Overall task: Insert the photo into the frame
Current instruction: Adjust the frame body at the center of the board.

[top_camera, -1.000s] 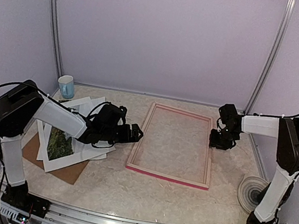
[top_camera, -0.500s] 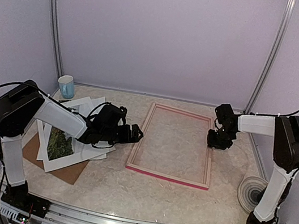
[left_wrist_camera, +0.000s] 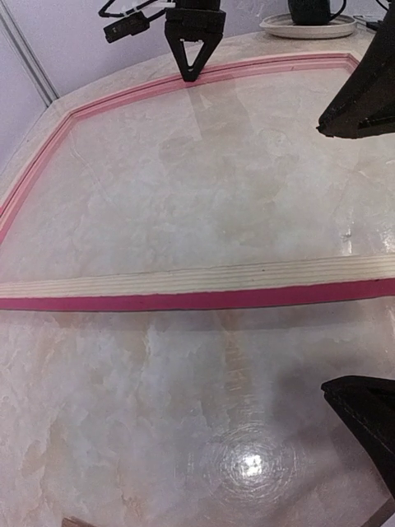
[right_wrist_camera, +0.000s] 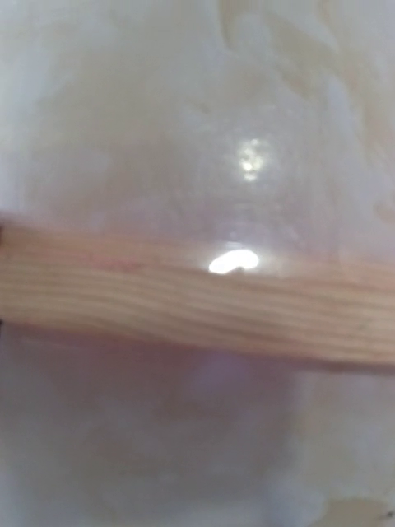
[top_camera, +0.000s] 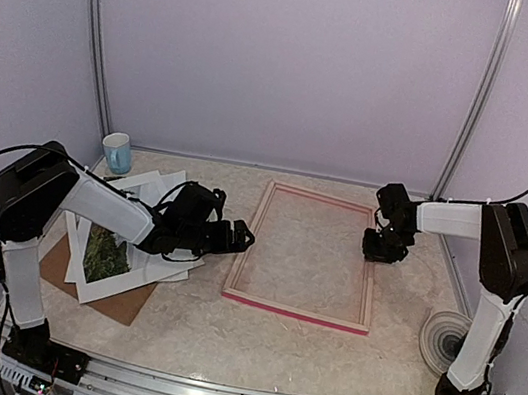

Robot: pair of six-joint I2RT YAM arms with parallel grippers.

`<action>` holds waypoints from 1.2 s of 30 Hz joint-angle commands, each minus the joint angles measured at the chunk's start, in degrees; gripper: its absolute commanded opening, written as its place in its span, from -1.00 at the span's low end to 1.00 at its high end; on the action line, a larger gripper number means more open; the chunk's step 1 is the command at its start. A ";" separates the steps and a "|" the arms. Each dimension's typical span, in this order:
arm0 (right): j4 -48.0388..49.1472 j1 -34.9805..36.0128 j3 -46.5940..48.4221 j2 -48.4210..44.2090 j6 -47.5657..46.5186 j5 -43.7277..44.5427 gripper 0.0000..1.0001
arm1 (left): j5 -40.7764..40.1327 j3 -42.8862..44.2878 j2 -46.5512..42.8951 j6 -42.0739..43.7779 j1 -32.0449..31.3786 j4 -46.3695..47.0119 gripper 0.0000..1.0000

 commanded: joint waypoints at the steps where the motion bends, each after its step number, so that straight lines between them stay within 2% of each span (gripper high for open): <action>1: 0.17 0.37 1.42 2.08 -0.81 -4.04 -0.50 | 2.61 -0.17 0.95 -0.39 -0.32 2.92 0.98; 8: 1.47 0.39 5.05 4.80 -3.88 -5.92 -0.55 | 4.88 -2.88 0.54 -2.02 -0.45 5.87 0.98; 14: 2.29 -0.06 11.84 8.99 -6.31 -8.26 -0.55 | 6.25 -4.98 0.01 -3.17 -0.80 8.10 0.98; 18: -1.15 -0.15 16.75 11.72 -6.51 -5.77 -0.55 | 6.41 -6.03 -0.57 -3.61 -1.21 8.73 0.98; 26: -2.50 0.93 8.95 5.50 -3.68 0.54 -0.54 | 6.02 -7.62 -1.51 -4.81 -1.82 10.65 0.98; 36: -3.22 3.96 -0.63 -2.26 -1.54 4.20 -0.47 | 5.61 -6.51 0.15 -5.81 -2.56 11.49 0.98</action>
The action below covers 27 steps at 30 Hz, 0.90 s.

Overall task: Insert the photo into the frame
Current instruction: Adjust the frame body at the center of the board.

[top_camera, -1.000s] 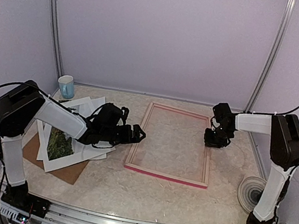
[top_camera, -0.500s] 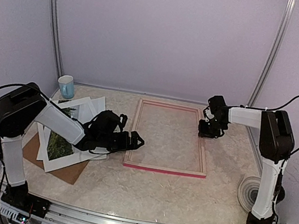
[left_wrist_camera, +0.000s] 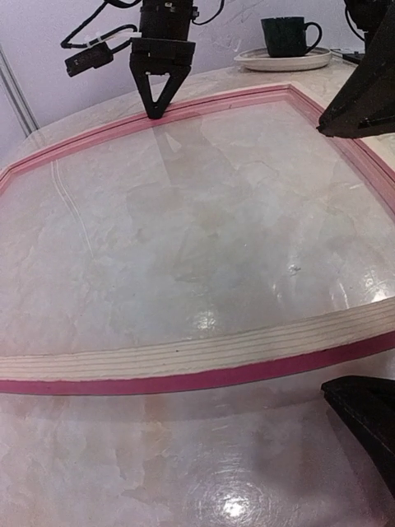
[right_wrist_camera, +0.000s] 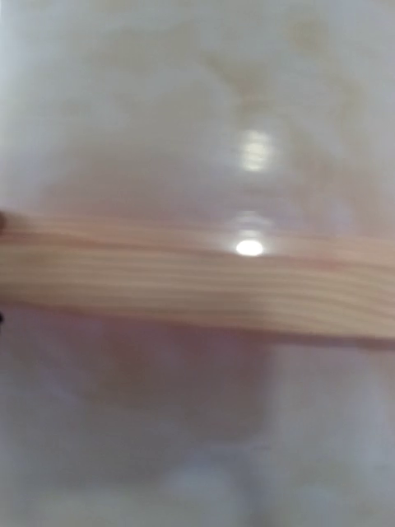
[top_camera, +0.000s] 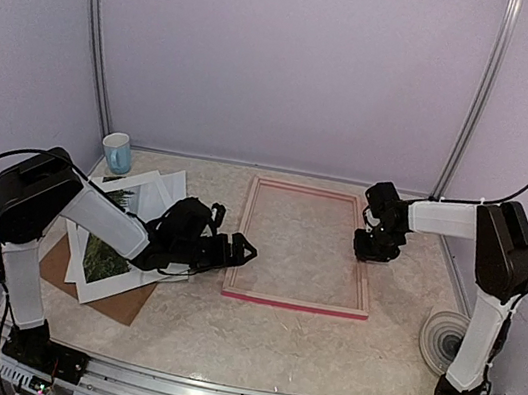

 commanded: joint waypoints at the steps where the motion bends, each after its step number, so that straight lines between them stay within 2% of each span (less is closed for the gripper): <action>1: -3.25 1.11 -3.87 -5.10 1.80 3.46 -0.47 | -0.18 0.64 0.27 -0.49 -0.88 1.57 0.98; 6: -4.18 1.47 -6.92 -8.69 2.05 4.20 -0.48 | -0.79 1.02 0.34 -0.46 -0.97 1.24 0.98; 13: -1.03 2.70 -13.16 -11.50 2.83 0.44 -0.48 | -3.33 0.54 -2.01 0.90 -1.06 -0.02 0.98; 27: 0.38 4.52 -15.62 -16.00 4.36 -0.21 -0.42 | -5.42 2.36 -4.00 3.11 -1.06 -4.05 0.98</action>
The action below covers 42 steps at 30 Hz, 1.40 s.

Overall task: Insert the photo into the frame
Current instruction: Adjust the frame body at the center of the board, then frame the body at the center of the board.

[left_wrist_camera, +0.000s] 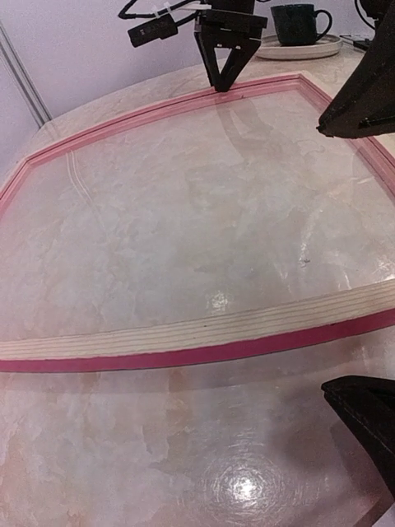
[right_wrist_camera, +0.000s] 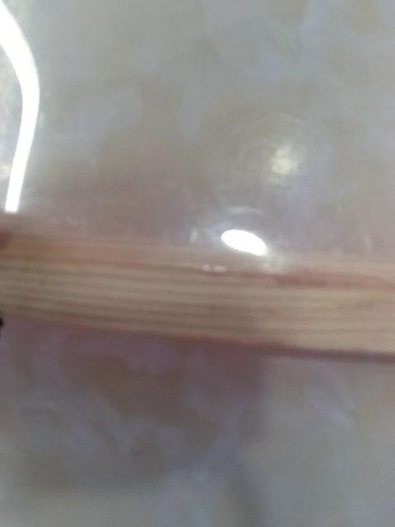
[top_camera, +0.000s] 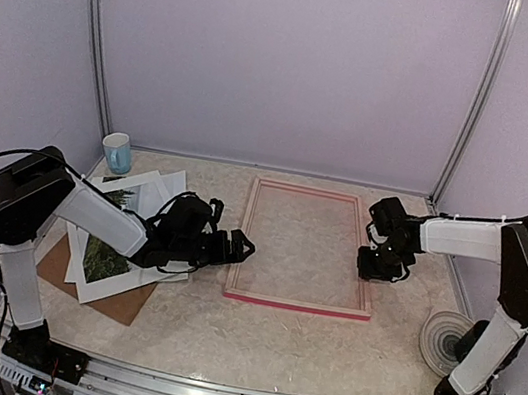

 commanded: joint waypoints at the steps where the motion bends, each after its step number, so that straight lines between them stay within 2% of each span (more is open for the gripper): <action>1: -0.41 0.52 -0.09 -3.28 0.47 -0.14 -0.42 | -1.10 2.03 -1.90 1.71 -0.49 -1.68 0.98; 14: -1.39 0.52 0.36 -7.77 -1.01 0.66 -0.26 | -3.60 5.67 -2.28 3.01 0.28 -5.38 0.98; 27: -0.48 0.51 -0.70 -9.62 -2.10 -0.45 0.12 | -6.34 6.12 -4.23 3.23 0.47 -7.72 0.98; 42: -0.13 0.52 -0.62 -9.76 -2.64 -1.60 0.29 | -7.41 5.45 -6.60 3.61 0.65 -9.14 0.98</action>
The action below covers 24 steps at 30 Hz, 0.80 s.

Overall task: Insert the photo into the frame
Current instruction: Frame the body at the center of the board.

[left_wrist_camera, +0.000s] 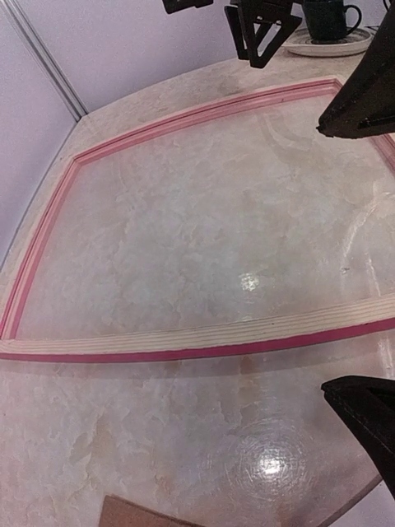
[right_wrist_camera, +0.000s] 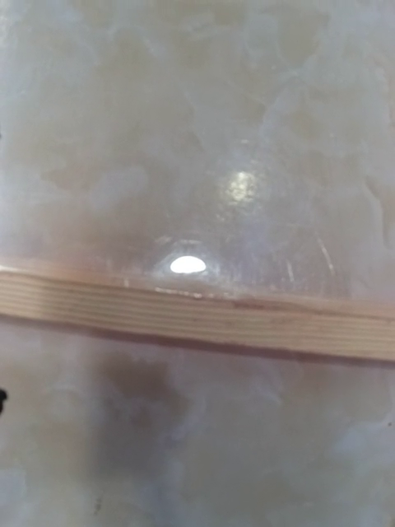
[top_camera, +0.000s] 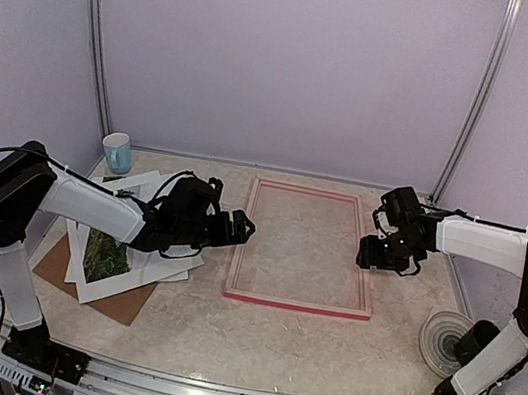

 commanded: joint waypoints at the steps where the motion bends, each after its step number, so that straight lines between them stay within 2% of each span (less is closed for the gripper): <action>1: 0.59 0.49 -0.24 -1.60 -0.45 -0.47 0.29 | -1.04 0.08 -2.93 1.18 0.22 -1.26 0.98; 24: 1.09 0.49 -0.86 -1.34 -0.49 -0.70 0.29 | -1.91 -0.86 -4.67 1.25 0.22 -1.81 0.98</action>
